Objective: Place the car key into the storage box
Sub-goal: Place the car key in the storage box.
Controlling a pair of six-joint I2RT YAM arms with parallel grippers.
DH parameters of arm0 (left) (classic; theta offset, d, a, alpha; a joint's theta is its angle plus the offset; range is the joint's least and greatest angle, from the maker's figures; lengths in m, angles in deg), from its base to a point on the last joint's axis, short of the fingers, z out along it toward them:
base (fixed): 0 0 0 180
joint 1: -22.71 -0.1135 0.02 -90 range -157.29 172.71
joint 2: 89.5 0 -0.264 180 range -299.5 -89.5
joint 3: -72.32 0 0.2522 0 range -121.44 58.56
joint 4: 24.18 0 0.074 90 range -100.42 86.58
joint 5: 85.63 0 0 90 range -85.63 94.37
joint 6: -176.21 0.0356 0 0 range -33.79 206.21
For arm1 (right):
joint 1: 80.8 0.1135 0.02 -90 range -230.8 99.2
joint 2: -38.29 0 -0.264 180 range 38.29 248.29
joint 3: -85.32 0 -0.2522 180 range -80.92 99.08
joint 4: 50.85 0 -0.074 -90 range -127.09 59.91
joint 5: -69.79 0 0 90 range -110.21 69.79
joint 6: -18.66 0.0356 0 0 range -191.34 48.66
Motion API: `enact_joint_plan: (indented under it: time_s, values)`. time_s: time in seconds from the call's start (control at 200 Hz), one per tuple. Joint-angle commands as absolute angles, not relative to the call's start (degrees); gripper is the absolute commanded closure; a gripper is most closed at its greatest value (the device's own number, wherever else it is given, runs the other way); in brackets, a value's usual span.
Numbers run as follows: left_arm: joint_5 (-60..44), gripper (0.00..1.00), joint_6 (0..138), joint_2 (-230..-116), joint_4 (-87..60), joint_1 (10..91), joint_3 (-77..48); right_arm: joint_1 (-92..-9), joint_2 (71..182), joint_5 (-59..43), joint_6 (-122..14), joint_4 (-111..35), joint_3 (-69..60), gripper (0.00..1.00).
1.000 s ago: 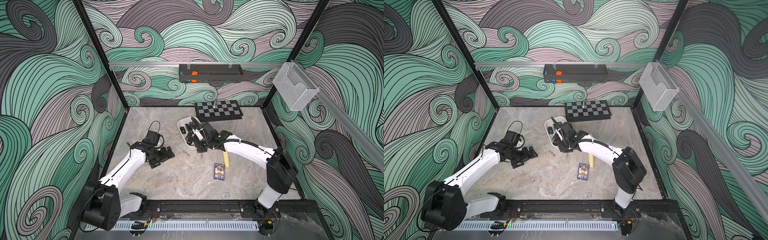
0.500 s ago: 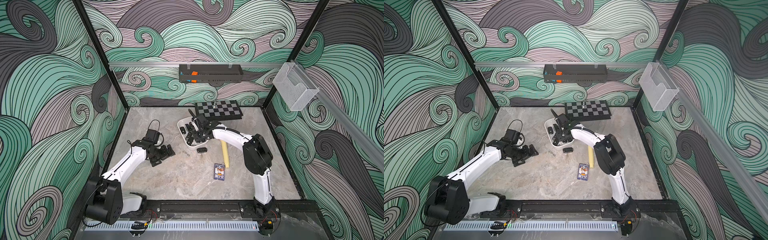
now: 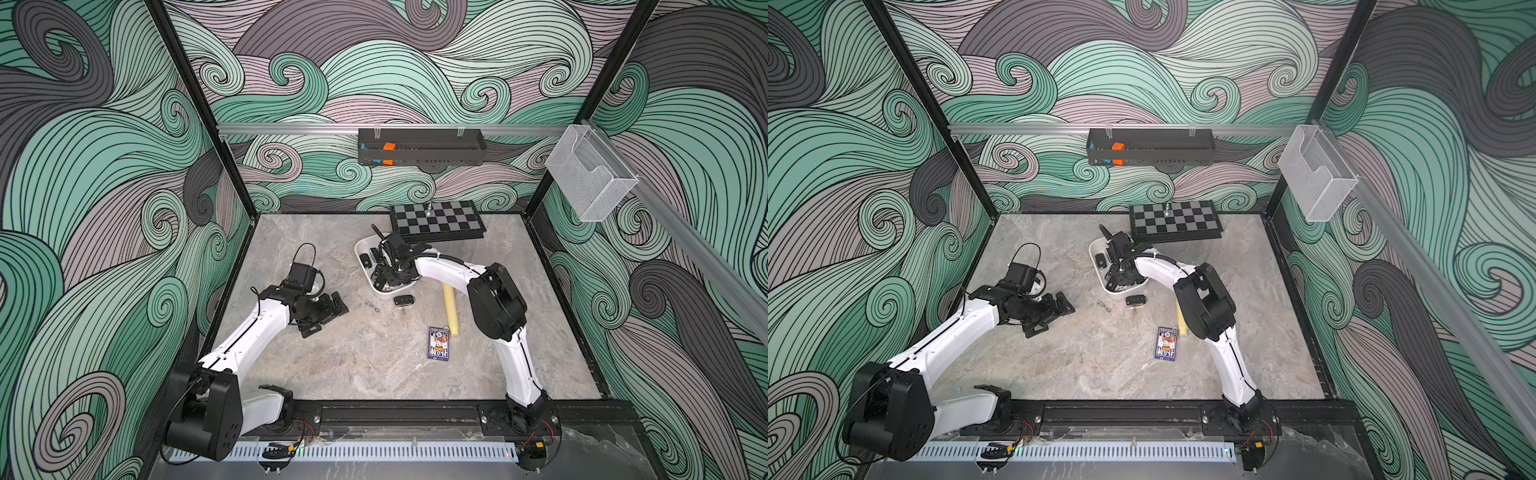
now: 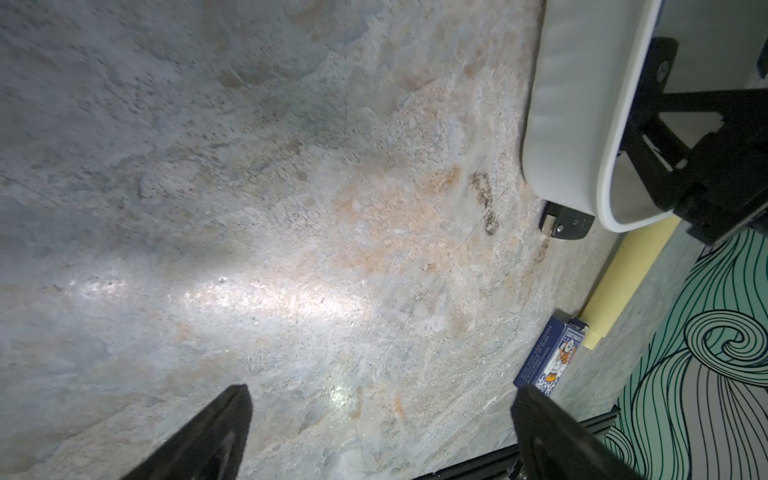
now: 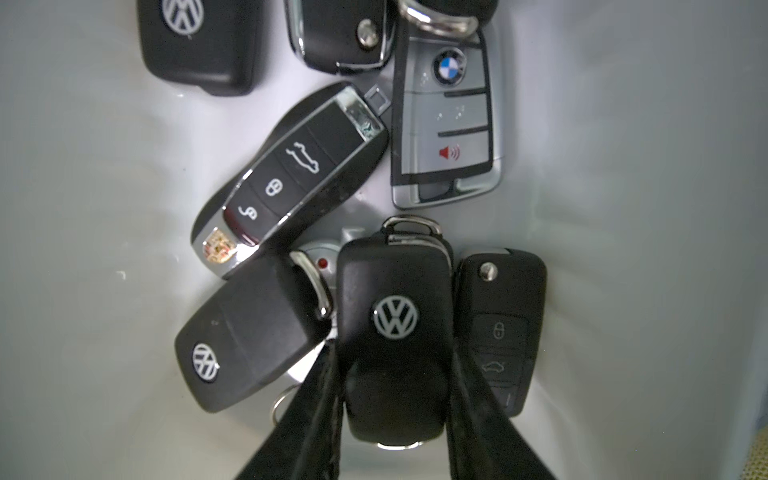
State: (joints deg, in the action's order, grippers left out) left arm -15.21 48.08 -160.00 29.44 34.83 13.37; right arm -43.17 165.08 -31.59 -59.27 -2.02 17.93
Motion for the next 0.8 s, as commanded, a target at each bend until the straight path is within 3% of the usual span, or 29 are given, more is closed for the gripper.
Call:
enact_joint_plan:
  time_s: [0.0, 0.12, 0.345, 0.796]
  values:
    - [-15.73, 0.01, 48.06, -160.26, 30.08, 34.49, 13.17, -43.35, 164.81, -31.69, -58.71, -1.00, 20.25, 0.55]
    - [-16.85, 0.02, 47.97, -161.34, 30.20, 34.49, 12.36, -43.33, 162.63, -32.05, -58.76, -0.99, 20.11, 0.44]
    - [-18.08, 0.01, 47.53, -161.20, 30.37, 34.49, 12.03, -43.35, 155.53, -30.18, -60.62, -1.50, 17.44, 0.36]
    - [-20.64, 0.02, 47.78, -165.41, 29.76, 34.51, 10.22, -43.82, 136.89, -27.10, -62.27, -7.70, -4.50, 0.06]
